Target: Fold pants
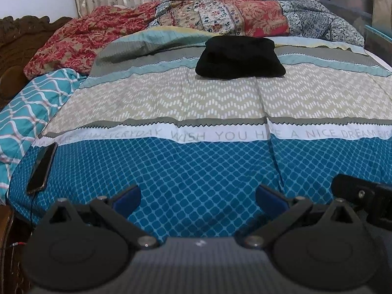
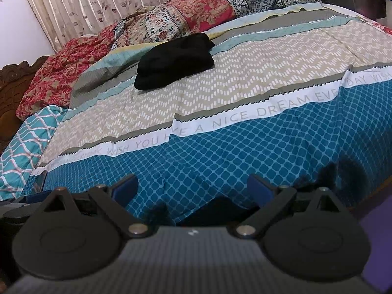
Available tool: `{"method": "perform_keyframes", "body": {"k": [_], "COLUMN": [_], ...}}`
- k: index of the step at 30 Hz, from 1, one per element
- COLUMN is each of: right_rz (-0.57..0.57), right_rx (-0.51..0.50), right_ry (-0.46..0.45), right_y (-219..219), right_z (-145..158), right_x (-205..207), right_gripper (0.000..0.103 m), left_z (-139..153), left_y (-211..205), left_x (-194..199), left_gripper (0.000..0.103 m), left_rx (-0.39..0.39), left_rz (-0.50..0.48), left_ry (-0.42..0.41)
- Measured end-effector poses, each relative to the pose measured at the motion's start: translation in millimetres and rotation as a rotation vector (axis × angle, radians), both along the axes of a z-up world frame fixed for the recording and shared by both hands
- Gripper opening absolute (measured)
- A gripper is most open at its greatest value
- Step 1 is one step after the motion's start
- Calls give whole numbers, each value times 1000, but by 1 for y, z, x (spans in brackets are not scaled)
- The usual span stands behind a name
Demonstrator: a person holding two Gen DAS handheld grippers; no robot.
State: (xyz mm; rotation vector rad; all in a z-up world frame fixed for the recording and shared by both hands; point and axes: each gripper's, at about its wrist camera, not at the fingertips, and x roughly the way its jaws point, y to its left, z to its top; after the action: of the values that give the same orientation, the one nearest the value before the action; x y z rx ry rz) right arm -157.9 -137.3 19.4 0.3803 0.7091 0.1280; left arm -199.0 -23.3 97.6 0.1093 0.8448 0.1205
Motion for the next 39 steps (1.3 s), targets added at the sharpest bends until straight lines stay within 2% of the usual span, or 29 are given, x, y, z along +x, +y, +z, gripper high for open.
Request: {"method": "perform_keyframes", "body": {"k": [10,15,19,32,39], "right_rz": [8,10,9,-5,-26], "right_rx": [-18,-26,-30,-37,-28], "right_ry": [-14,-22,-27,-65,-94], "right_y": [1,2,3,3,-2], "right_z": [2,3,3,8,11], "right_x": [0,0,-1,-5,-7], "right_gripper": [97,97,97,97,97], "left_z": [1,3,4,6,7], "left_y": [2,-1,-3,2,5], "left_x": [1,0,-1,-1,0], "left_gripper": [103,103,103,103,103], "left_rx": [12,71,89,72,20], "left_rz": [20,33,34,48,35], "left_ry": [-6,-25,-40,-48,-36]}}
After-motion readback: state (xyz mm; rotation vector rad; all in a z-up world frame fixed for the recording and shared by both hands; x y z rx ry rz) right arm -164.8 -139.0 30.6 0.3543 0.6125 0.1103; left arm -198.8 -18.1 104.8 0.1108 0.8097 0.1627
